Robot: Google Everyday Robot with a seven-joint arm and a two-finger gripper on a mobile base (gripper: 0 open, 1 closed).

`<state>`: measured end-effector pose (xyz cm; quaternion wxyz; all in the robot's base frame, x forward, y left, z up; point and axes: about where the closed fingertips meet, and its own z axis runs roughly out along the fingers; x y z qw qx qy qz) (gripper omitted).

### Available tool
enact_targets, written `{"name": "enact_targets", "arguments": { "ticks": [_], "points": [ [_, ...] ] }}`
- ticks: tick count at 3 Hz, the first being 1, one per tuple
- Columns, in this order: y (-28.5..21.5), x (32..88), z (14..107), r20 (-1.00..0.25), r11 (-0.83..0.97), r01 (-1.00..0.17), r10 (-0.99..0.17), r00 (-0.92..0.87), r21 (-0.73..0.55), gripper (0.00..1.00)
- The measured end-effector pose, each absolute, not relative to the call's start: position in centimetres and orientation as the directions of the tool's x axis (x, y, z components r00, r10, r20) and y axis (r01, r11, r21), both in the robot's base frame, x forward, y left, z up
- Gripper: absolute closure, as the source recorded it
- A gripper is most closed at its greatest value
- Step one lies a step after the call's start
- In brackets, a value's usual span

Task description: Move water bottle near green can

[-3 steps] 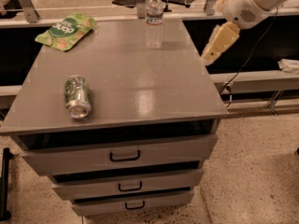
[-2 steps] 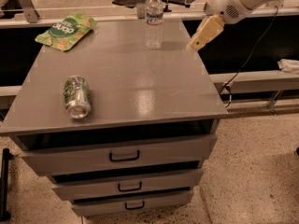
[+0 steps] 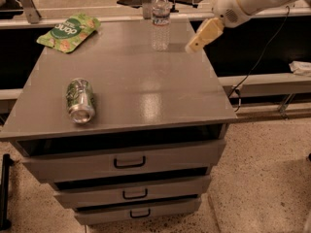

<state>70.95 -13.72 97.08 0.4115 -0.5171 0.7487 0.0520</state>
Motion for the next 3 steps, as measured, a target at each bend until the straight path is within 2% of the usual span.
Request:
{"name": "enact_targets", "arguments": {
  "ticks": [1, 3],
  "points": [
    [-12.3, 75.5, 95.5, -0.781, 0.561, -0.778, -0.606, -0.154, -0.282, 0.0],
    [-8.1, 81.7, 92.6, -0.901, 0.629, -0.769, -0.392, -0.183, -0.117, 0.0]
  ]
}}
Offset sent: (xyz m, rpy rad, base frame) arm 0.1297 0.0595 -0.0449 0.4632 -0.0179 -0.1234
